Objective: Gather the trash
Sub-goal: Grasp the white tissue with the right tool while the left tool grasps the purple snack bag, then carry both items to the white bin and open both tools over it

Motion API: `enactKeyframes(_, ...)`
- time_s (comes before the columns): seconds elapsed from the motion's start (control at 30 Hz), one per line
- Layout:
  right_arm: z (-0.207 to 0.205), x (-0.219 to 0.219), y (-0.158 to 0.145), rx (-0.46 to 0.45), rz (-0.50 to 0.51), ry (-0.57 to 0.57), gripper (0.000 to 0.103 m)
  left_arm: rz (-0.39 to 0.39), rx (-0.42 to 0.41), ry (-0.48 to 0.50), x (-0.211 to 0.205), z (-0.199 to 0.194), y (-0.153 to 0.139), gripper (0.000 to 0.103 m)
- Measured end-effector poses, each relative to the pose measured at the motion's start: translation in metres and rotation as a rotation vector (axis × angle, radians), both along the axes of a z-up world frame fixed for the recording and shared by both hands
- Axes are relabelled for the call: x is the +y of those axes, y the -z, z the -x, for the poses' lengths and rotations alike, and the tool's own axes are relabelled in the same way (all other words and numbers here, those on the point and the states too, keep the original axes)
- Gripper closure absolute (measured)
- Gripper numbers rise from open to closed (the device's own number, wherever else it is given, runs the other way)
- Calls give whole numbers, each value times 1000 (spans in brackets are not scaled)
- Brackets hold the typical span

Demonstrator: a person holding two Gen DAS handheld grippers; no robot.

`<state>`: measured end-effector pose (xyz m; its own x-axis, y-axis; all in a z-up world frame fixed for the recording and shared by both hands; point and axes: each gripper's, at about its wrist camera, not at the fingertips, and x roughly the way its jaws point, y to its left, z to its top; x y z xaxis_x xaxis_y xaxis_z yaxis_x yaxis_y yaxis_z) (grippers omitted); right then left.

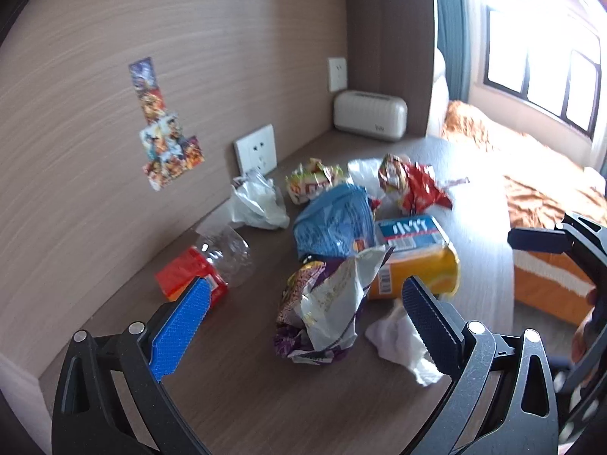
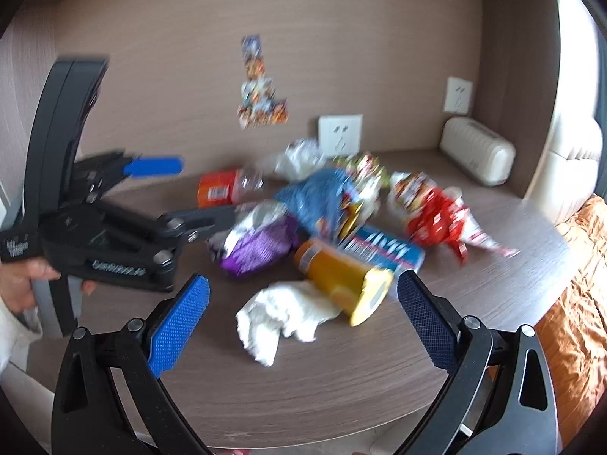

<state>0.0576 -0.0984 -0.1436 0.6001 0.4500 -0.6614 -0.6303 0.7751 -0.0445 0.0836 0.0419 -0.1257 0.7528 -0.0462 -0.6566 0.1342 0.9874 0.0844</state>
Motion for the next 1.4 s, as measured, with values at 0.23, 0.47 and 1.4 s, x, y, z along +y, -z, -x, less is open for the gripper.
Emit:
enactKeyframes(0.23, 0, 26, 46, 24, 93, -33, 22, 1, 68, 97, 1, -28, 36, 10)
enactKeyframes(0.47, -13, 34, 71, 54, 146, -12, 70, 36, 143, 160, 0, -46, 61, 48)
enactKeyframes(1.4, 15, -243, -27, 77, -108, 410, 75, 95, 71, 449, -202, -11, -11, 49)
